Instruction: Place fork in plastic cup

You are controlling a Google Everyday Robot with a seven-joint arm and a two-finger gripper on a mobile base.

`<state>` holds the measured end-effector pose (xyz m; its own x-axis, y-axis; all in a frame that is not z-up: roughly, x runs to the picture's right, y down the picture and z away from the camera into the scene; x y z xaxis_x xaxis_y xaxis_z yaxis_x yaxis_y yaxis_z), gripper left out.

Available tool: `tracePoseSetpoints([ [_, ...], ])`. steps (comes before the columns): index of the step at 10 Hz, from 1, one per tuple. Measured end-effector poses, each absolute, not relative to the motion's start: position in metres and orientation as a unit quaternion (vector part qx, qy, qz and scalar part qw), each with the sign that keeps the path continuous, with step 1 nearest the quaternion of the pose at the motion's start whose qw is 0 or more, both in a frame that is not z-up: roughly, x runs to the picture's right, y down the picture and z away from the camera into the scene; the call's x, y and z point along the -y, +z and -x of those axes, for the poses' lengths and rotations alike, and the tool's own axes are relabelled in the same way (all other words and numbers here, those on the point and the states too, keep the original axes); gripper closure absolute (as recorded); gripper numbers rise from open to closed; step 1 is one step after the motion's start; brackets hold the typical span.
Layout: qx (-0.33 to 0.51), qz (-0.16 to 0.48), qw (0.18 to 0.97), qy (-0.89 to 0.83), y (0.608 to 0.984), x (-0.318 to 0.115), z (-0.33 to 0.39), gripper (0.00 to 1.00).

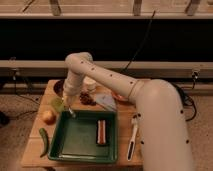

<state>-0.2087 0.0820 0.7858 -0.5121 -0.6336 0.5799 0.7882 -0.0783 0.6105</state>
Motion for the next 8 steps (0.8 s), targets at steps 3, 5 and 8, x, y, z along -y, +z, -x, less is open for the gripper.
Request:
tracePoseSetpoints([
  [3,0.473,0.084,0.475,-0.737,0.791,-0.080,0.230,1.00],
  [5,0.469,0.085,0.471,-0.742,0.796,-0.077,0.240,0.91],
  [8,0.463,0.090,0.467,-0.748,0.804,-0.077,0.248,0.59],
])
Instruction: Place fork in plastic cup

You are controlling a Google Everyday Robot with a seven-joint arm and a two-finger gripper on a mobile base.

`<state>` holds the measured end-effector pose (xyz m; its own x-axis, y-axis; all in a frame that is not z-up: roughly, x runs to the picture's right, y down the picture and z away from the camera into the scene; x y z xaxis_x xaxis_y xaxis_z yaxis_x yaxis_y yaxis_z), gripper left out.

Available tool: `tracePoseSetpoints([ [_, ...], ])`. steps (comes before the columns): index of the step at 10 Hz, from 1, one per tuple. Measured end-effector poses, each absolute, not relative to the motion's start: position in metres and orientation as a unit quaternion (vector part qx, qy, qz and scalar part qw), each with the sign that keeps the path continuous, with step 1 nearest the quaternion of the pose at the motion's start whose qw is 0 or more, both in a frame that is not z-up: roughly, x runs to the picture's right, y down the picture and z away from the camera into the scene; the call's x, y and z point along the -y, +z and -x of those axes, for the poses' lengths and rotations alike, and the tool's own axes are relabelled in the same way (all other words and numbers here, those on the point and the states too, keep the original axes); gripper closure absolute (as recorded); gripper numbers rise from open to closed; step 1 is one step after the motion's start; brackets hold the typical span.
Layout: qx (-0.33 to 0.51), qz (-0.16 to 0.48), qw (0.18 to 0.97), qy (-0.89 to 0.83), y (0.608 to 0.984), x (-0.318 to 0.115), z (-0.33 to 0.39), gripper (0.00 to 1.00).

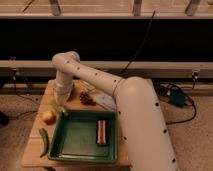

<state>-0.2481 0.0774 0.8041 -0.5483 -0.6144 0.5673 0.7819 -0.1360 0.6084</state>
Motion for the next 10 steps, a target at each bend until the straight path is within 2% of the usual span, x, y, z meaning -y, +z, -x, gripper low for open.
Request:
tracePoseSetpoints([
  [4,0.459,0.100,0.468,-0.749,0.8122,-0.0753,0.2506,0.22],
  [10,0.462,0.103,0.464,-0.749,0.8105,-0.0743,0.2501,0.20],
])
